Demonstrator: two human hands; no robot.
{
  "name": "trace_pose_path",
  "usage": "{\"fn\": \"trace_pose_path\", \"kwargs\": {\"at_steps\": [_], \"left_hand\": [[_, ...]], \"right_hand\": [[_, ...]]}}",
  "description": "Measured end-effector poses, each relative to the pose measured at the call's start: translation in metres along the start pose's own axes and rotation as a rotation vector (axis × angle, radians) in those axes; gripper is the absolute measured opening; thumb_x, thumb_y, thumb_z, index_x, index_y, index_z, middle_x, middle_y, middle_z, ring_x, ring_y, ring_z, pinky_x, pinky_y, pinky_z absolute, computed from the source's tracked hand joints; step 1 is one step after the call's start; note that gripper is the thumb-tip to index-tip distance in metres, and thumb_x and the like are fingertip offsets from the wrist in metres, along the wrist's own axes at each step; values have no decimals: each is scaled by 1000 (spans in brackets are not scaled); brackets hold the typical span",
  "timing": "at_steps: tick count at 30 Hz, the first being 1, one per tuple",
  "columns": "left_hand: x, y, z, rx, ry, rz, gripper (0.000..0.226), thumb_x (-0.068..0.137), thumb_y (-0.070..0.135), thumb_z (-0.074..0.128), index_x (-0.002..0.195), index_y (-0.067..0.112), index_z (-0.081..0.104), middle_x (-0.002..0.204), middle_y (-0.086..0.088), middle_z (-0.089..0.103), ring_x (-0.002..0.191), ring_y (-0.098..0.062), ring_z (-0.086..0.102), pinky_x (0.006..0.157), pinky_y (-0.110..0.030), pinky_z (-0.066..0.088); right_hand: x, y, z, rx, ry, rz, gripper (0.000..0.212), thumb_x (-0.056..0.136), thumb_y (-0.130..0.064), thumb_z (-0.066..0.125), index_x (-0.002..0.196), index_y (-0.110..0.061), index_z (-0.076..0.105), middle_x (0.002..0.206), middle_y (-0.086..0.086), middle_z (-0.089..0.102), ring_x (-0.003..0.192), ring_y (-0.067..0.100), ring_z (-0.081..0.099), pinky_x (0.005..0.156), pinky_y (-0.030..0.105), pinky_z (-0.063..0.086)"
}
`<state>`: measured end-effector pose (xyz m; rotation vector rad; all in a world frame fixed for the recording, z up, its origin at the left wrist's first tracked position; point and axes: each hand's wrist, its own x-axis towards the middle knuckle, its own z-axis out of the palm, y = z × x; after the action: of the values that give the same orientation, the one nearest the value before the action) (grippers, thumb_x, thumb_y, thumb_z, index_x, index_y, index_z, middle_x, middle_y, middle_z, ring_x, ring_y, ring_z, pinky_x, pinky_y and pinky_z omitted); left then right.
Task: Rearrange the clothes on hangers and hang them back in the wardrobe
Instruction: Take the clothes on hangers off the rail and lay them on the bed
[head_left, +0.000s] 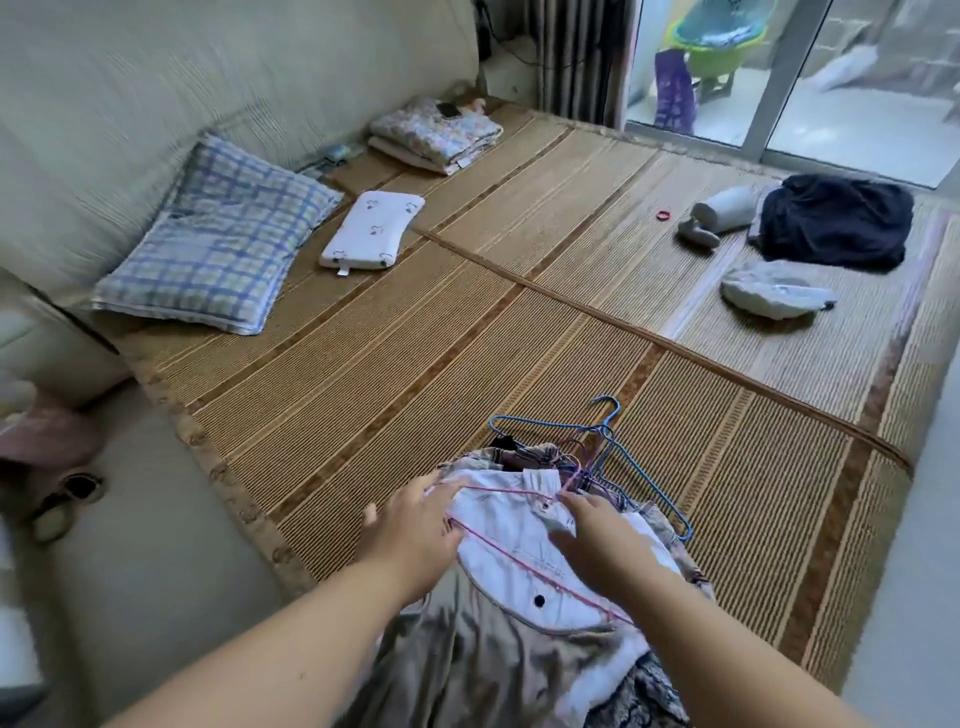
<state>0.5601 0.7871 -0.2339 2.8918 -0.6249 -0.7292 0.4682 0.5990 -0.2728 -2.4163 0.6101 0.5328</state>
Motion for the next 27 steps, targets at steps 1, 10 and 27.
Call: {"fn": "trace_pose_path", "kwargs": {"at_steps": [1,10,27], "left_hand": [[-10,-7,-10,-10,18,-3,57,91,41,50,143,42,27,154,8,20,140,-16,24,114,-51,15],[-132,-123,-125,-22,348,-63,57,90,37,48,143,39,28,155,7,23,137,-16,32,113,-45,17],[-507,-397,-230,170,1004,-736,62,86,46,52,143,39,29,150,13,26,137,-9,28,111,-33,27]], "right_hand": [[-2,-23,-4,-19,16,-74,55,93,-35,49,144,-23,33,145,5,38,129,26,41,101,35,40],[-50,-250,-20,-191,110,-700,51,89,-38,54,137,-32,42,140,-1,44,126,23,44,103,34,39],[-310,-668,119,-209,51,-1590,52,89,-43,52,138,-41,37,149,-10,30,133,17,38,107,31,32]]}}
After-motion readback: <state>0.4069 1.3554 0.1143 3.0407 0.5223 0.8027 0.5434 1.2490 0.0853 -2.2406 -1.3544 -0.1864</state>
